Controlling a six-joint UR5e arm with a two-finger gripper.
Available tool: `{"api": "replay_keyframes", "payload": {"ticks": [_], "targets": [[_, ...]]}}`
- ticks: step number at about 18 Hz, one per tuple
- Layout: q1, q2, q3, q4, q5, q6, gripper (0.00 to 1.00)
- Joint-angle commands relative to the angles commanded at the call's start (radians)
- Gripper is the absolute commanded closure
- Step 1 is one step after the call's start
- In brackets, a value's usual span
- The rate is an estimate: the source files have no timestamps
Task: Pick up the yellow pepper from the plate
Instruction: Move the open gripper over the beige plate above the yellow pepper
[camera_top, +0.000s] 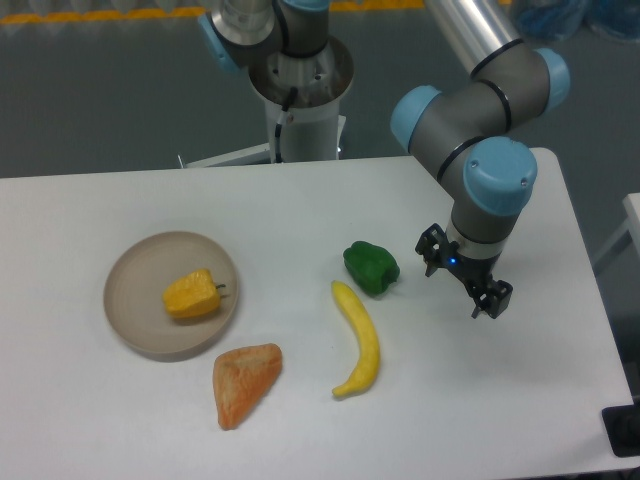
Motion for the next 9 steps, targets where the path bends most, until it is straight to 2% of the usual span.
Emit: {"api": "replay_keyframes", "payload": {"ticks": [5,9], "targets": [[-0.017,0.011,-0.001,0.0,-0.012,-0.026,0.0],[-0.084,0.054,-0.032,-0.006,-0.012,-0.139,0.0]]}}
